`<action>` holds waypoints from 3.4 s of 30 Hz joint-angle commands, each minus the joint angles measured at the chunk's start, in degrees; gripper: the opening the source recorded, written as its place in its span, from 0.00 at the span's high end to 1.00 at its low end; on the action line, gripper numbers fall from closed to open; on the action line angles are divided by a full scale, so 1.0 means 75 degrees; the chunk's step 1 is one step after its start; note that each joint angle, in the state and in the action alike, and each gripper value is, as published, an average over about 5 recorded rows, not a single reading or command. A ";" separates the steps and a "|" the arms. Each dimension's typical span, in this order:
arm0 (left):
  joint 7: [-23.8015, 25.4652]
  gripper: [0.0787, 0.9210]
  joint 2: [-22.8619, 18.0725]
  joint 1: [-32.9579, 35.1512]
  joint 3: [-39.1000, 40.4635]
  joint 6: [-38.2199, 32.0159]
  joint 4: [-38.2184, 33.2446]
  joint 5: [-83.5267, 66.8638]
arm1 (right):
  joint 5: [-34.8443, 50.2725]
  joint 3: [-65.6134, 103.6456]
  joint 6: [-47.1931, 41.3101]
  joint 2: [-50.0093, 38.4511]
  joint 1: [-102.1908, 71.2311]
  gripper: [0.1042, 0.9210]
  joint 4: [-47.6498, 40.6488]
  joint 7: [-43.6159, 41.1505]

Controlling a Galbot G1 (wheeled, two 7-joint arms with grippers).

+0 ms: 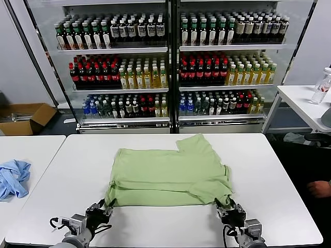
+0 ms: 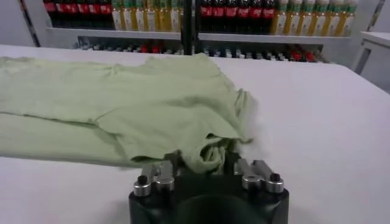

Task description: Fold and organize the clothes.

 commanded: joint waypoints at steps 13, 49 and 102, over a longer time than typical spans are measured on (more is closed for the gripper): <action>0.0255 0.99 0.0472 0.2826 -0.1051 -0.0436 -0.1686 0.0762 | -0.1364 0.0784 0.0446 -0.0407 -0.3055 0.95 0.2188 -0.0026; 0.1013 0.23 0.0690 -0.1301 -0.0682 -0.0380 -0.0094 0.0000 | 0.0454 -0.1125 -0.1335 -0.0283 0.4181 0.13 -0.0600 0.0294; 0.2064 0.34 0.0634 -0.4519 0.1024 -0.0160 0.4063 -0.0719 | 0.0027 -0.2563 -0.0826 0.1955 0.7256 0.44 -0.6266 0.0199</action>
